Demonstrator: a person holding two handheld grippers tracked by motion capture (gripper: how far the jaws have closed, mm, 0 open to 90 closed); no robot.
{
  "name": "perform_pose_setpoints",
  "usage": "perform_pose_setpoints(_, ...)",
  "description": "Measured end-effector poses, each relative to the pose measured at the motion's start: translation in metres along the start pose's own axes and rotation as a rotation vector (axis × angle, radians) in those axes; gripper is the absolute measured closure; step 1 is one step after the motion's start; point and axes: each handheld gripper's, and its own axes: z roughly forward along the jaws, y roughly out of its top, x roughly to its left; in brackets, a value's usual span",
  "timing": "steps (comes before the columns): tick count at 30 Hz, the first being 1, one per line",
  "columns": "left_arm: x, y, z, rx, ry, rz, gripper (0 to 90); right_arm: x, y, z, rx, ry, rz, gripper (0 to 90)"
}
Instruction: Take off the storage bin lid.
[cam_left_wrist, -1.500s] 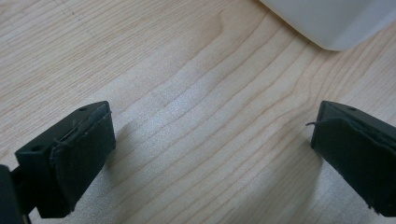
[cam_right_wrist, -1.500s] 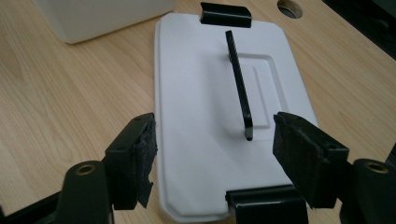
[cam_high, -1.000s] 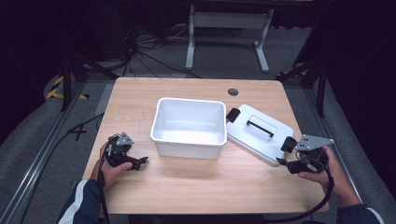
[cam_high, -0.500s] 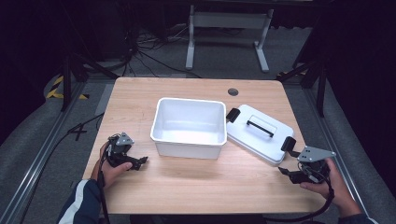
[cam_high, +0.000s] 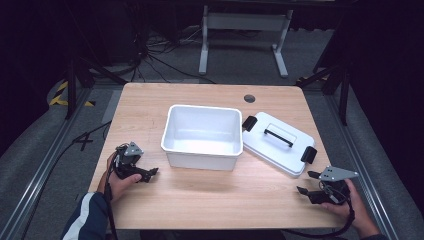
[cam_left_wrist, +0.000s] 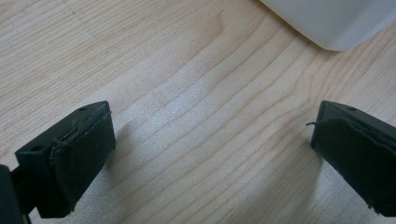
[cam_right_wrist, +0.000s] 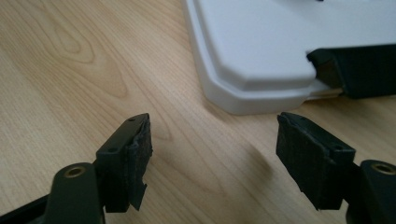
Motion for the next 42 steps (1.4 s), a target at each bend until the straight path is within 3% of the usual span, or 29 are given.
perform_pose_setpoints(6, 0.0001, 0.0001, 0.0000, 0.001, -0.001, 0.001, 0.2, -0.0052, -0.0078, 0.0042, -0.031, 0.029, 0.079, 23.7)
perform_pose_setpoints(14, -0.0011, -0.0006, -0.0003, 0.004, -0.001, -0.012, 0.2, -0.0051, -0.0079, 0.0045, -0.031, 0.023, 0.081, 23.0)
perform_pose_setpoints(42, 0.0004, -0.0001, 0.0001, -0.002, -0.004, 0.003, 0.2, -0.0052, -0.0086, 0.0036, -0.024, -0.001, 0.106, 20.8)
